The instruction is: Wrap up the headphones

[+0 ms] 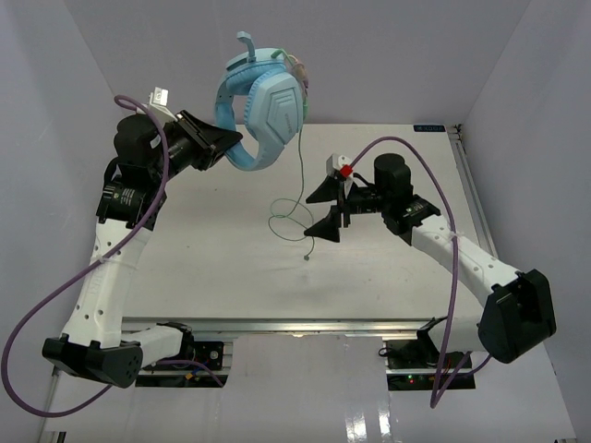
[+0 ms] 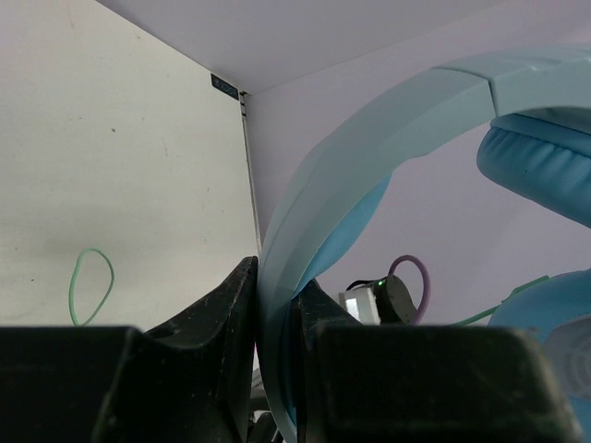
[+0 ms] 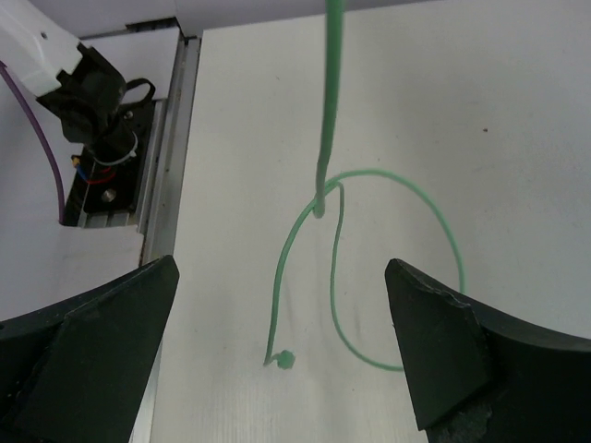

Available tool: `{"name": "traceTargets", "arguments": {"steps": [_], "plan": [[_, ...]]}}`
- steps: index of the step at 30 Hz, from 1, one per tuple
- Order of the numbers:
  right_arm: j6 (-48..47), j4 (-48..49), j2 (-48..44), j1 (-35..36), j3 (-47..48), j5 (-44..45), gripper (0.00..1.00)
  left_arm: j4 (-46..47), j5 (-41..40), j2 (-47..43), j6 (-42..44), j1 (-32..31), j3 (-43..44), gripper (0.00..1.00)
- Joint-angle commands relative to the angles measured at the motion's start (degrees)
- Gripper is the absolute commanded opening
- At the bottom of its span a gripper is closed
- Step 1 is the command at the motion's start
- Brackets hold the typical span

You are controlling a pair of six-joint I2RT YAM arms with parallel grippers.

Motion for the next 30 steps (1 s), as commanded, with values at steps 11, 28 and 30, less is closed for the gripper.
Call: {"name": "traceTargets", "arguments": {"steps": [11,28,30], "plan": [[0.1,-2.7,3.6,8.1,1.0,18.0,0.7,4.7,-0.7,-3.5,-1.9,-0.1,0.5,0.0],[-23.1,-16.3,-7.2,7.1,-8.9,23.5,0.08,2.5,-5.6,-3.2,-0.5,0.5,3.9,0.0],[-25.7,-18.4,-9.6,4.3,-12.9,24.4,0.08,1.4,-6.7,-2.7,0.7,1.1,5.8,0.0]]}}
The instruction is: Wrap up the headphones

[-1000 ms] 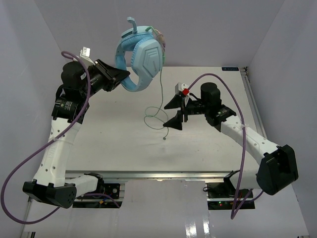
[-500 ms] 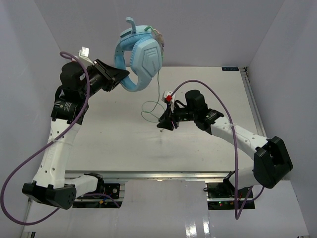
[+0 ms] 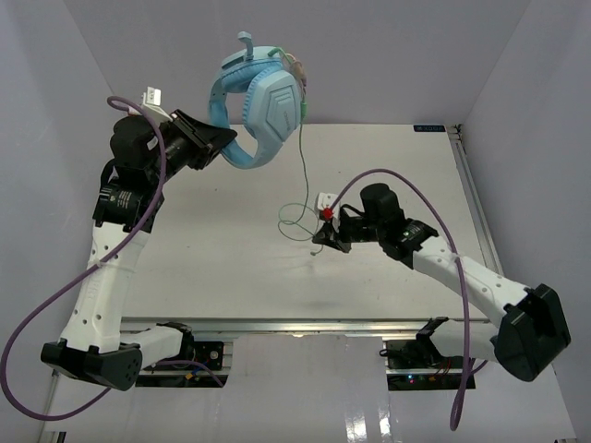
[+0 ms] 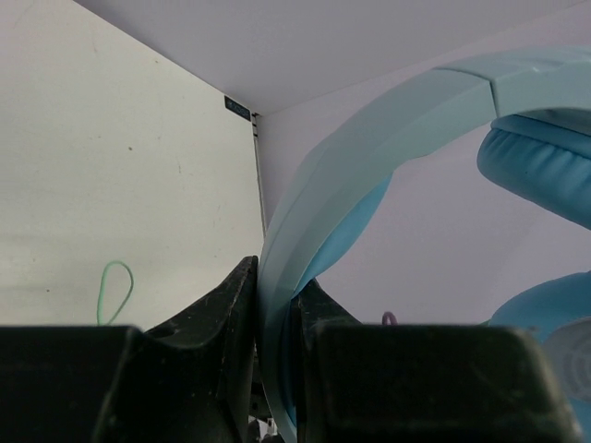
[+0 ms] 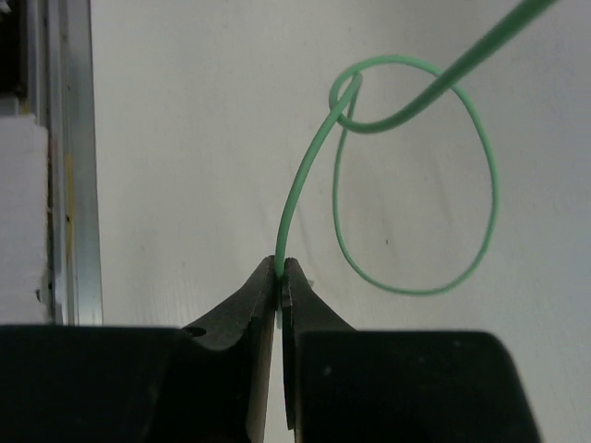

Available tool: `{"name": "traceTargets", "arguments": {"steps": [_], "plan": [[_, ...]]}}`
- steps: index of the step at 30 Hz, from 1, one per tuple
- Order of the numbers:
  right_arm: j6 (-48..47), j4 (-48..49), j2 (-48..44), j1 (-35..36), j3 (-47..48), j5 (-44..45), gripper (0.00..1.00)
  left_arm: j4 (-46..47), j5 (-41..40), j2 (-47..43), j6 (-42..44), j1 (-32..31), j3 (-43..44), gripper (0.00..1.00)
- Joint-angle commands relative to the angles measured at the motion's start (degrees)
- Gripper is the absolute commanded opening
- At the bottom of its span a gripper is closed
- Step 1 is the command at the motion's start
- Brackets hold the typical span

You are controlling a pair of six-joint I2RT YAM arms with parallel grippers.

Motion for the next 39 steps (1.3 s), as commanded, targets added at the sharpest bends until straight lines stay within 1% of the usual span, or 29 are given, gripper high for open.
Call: {"name": "traceTargets", "arguments": {"steps": [1,3,7,10,13,18,22,24,27,34,39], "plan": [[-11.6,-8.9,-6.6,-6.9,-7.2,2.7,0.08,1.7,-3.5,-1.4,0.5,1.3,6.6,0.0],[-12.3,-11.1,-8.5,-15.7,-8.0,-0.2,0.08,0.5,-4.1,-0.9,1.4,2.0,8.6,0.0],[-15.1,-17.0,-9.8,-28.3,-6.7,-3.3,0.08,-0.8,-6.1,-0.8,2.8,2.8,10.6,0.0],[-15.5,-20.5,-8.9,-35.8,-5.2,-4.9,0.08,-1.6,-8.0,-1.2,3.7,3.4,11.0,0.0],[-13.2,-21.3,-6.7,-43.8,-4.1,-5.8,0.08,-2.9,-11.1,-1.4,5.3,3.8,12.8,0.0],[-8.6,-21.9,-0.9,-54.2,-0.8,-7.3,0.08,-6.5,-18.0,0.2,10.5,4.0,22.3,0.0],[-6.7,-21.9,2.0,-57.7,0.7,-6.7,0.08,-8.5,-21.5,1.8,13.0,3.9,27.6,0.0],[-5.9,-21.7,2.7,-58.7,0.9,-4.7,0.08,-9.0,-22.8,1.9,13.6,3.9,28.6,0.0],[-3.6,-21.0,4.3,-61.7,1.1,-4.0,0.08,-9.7,-24.6,1.4,14.1,3.9,29.2,0.0],[3.4,-18.4,8.9,-71.6,2.4,-6.4,0.08,-10.8,-30.2,0.7,16.8,3.9,33.5,0.0],[5.6,-15.7,7.7,-76.3,0.6,-7.5,0.08,-11.4,-34.9,-0.3,19.3,3.5,35.0,0.0]]}}
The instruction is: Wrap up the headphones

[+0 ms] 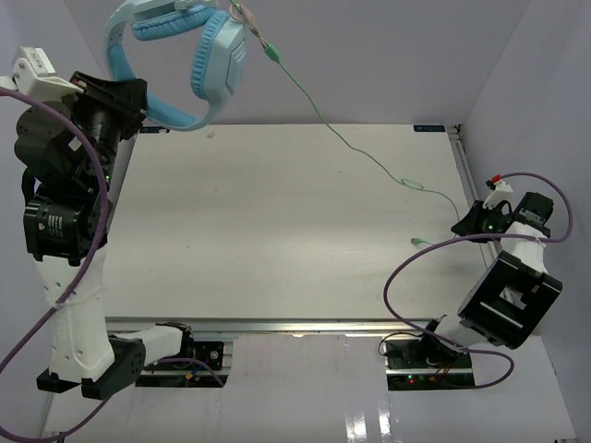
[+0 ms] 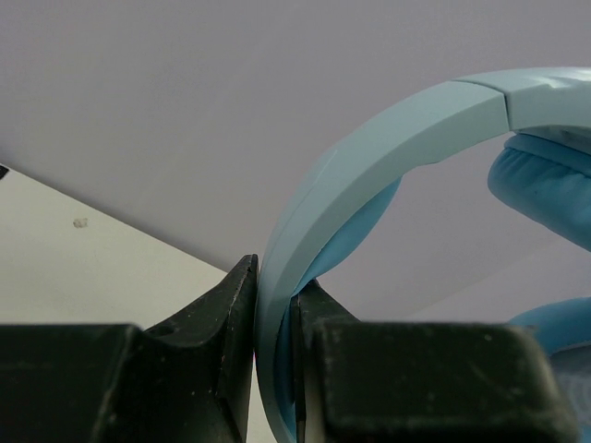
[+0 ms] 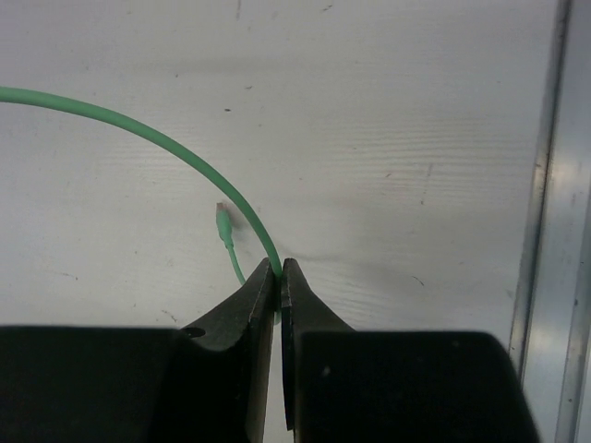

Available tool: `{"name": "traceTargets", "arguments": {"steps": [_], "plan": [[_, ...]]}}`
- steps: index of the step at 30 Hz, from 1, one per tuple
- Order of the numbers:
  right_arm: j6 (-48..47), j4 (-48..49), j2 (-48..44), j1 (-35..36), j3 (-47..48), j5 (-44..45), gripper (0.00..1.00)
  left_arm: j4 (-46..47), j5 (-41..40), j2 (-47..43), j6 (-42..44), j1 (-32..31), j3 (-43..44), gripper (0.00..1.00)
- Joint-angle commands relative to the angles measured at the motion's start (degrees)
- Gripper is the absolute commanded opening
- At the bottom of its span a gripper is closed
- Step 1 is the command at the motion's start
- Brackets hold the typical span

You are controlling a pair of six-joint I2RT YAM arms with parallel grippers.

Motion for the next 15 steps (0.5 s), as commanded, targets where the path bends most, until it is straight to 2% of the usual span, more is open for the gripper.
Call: {"name": "traceTargets", "arguments": {"steps": [1,5,9,13,15], "plan": [[3.6,4.1,-2.4,-3.5,0.0,-3.0,0.08,3.4,-6.3,-2.6,1.2,-0.4,2.7,0.0],[1.2,3.4,-3.9,-3.6,-1.5,-8.4,0.08,4.4,-4.0,-3.8,0.3,-0.4,-2.3,0.0],[-7.0,-1.9,-5.9,-1.9,-1.4,-13.9,0.08,6.7,2.9,-4.6,-3.1,-0.4,-10.0,0.0],[-9.0,-2.1,-8.5,1.8,-2.4,-12.9,0.12,9.3,7.7,-5.4,-5.5,-0.3,-16.8,0.0],[-10.1,-2.2,-9.5,3.3,-2.9,-12.3,0.19,10.5,10.2,-5.5,-6.7,-0.4,-19.1,0.0]]}}
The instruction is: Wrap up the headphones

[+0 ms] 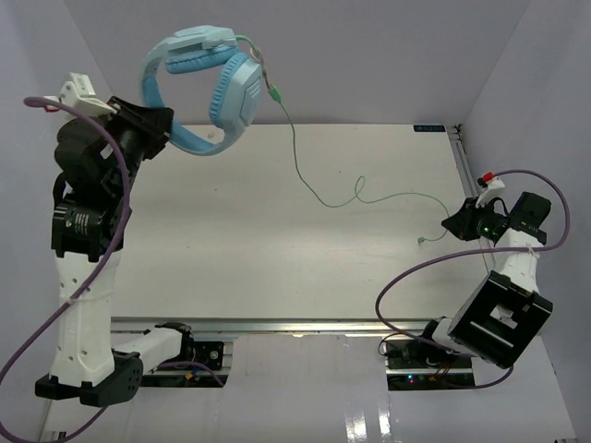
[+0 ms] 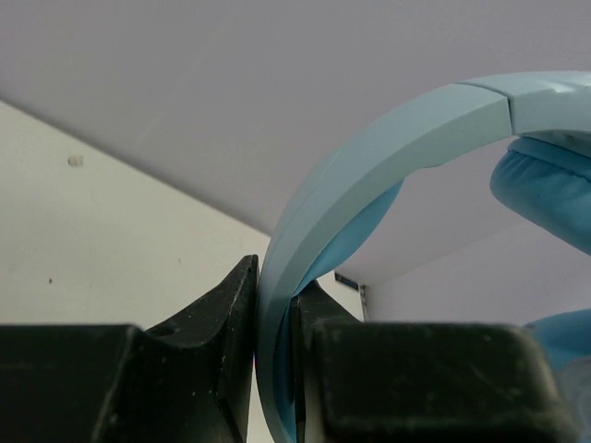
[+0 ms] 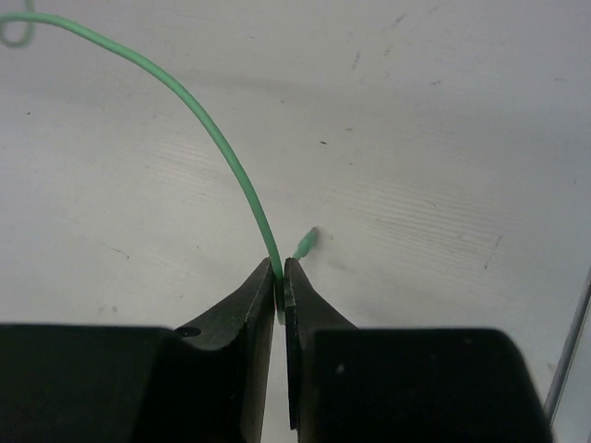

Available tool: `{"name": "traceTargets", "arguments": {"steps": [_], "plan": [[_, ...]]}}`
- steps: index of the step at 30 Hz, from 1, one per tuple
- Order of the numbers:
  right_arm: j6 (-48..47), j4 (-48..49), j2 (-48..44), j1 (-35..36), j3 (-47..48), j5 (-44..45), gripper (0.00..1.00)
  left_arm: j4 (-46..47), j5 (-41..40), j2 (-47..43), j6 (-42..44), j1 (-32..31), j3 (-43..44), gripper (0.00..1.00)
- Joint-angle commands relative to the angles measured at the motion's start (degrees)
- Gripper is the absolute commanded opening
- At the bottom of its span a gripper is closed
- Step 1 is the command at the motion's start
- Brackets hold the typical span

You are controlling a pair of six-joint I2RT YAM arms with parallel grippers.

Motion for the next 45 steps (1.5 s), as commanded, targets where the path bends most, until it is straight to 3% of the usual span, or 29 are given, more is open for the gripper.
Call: {"name": "traceTargets", "arguments": {"steps": [1,2,6,11,14,18,23,26,28,31,37,45], "plan": [[-5.6,-1.7,-3.5,4.4,-1.2,-2.4,0.27,6.9,8.7,0.2,-5.9,-0.3,-5.0,0.0],[-6.4,-2.3,-3.9,5.1,-1.3,-2.9,0.4,7.4,11.9,0.2,-6.4,-0.2,-6.6,0.0],[-15.9,-7.9,-7.9,9.0,-0.9,-10.3,0.74,11.7,18.9,0.1,-8.2,-0.3,-12.4,0.0],[-28.9,-13.1,-13.1,14.6,0.6,-17.8,0.96,16.2,26.5,0.8,-10.4,-0.3,-18.1,0.0],[-26.9,-9.5,-15.7,22.1,1.6,-17.7,0.98,18.3,31.0,1.1,-11.5,-0.2,-21.7,0.0],[-6.3,9.4,-18.5,33.0,0.7,-7.8,0.97,20.5,34.2,1.1,-12.9,-0.3,-24.9,0.0],[9.6,15.7,-12.3,49.9,8.4,3.9,0.98,24.6,38.3,1.3,-15.7,-0.3,-28.2,0.0],[11.4,15.5,-7.8,53.4,13.0,0.5,0.97,26.0,39.5,1.3,-16.3,-0.2,-29.6,0.0],[10.8,15.7,-5.7,54.4,14.5,-6.6,0.91,26.8,39.6,1.4,-16.5,-0.3,-30.4,0.0],[10.1,17.0,-3.1,56.4,14.9,-14.3,0.9,28.8,40.3,1.6,-18.0,-0.3,-32.0,0.0],[11.0,20.6,0.8,60.3,13.8,-12.8,0.9,35.8,43.0,1.8,-24.4,-0.3,-35.8,0.0],[18.4,31.5,4.4,63.0,14.9,-11.9,0.9,37.1,43.4,1.7,-26.0,-0.2,-34.7,0.0]]}}
